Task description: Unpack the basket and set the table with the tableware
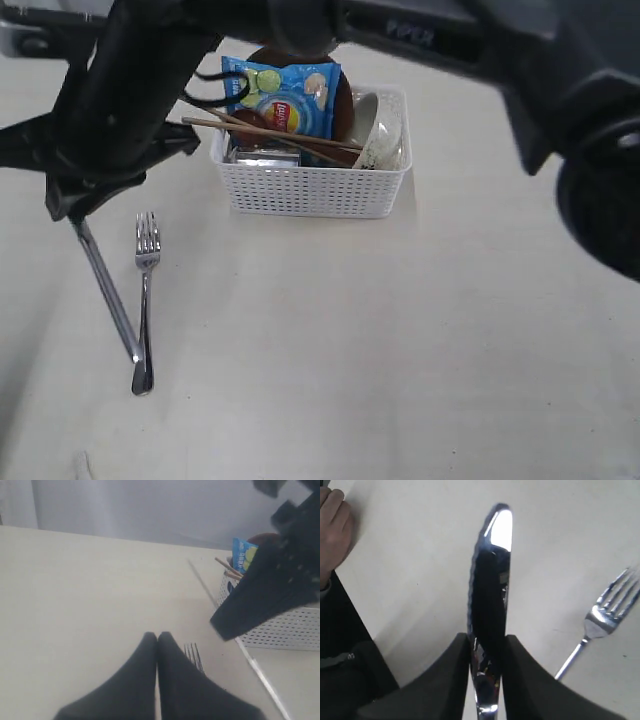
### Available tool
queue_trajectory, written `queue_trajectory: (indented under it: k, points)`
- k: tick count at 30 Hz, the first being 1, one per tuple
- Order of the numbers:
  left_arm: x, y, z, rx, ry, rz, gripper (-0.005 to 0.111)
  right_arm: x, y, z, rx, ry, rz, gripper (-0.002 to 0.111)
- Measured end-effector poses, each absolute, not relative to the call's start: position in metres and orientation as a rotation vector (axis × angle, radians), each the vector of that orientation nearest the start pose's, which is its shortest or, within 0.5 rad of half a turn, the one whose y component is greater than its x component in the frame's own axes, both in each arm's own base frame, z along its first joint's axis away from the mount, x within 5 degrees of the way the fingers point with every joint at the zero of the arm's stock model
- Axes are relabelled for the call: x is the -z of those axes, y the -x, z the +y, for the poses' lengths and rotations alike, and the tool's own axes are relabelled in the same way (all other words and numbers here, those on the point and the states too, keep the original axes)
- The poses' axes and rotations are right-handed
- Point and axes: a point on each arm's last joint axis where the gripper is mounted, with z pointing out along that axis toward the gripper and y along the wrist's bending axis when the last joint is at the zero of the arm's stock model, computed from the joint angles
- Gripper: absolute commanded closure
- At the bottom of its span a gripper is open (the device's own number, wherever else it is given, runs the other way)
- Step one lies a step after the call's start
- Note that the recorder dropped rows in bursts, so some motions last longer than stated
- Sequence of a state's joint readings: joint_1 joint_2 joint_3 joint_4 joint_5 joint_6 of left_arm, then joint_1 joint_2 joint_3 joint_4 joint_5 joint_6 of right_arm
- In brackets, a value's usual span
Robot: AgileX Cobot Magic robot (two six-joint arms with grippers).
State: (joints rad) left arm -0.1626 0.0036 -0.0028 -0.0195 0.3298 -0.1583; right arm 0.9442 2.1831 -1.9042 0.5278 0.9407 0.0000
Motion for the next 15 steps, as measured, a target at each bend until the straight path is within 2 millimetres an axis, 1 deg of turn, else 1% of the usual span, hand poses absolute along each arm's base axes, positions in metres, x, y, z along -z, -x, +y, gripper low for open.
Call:
queue_trajectory:
  k: [3, 5, 7, 11, 15]
  points:
    - [-0.184, -0.053, -0.009, 0.246, 0.008, 1.821, 0.107, -0.211, -0.25, 0.429, -0.952, 0.9, 2.698, 0.109]
    - [-0.184, -0.053, -0.009, 0.246, 0.008, 1.821, 0.107, -0.198, -0.248, 0.438, -0.984, 0.785, 2.742, 0.109]
    - [-0.184, -0.053, -0.009, 0.246, 0.008, 1.821, 0.107, -0.189, -0.25, 0.442, -1.017, 0.658, 2.779, 0.109]
    - [-0.184, -0.053, -0.009, 0.246, 0.008, 1.821, 0.107, -0.174, -0.256, 0.446, -1.012, 0.454, 2.822, 0.109]
    - [-0.184, -0.053, -0.009, 0.246, 0.008, 1.821, 0.107, -0.158, -0.263, 0.442, -0.894, 0.293, 2.873, 0.109]
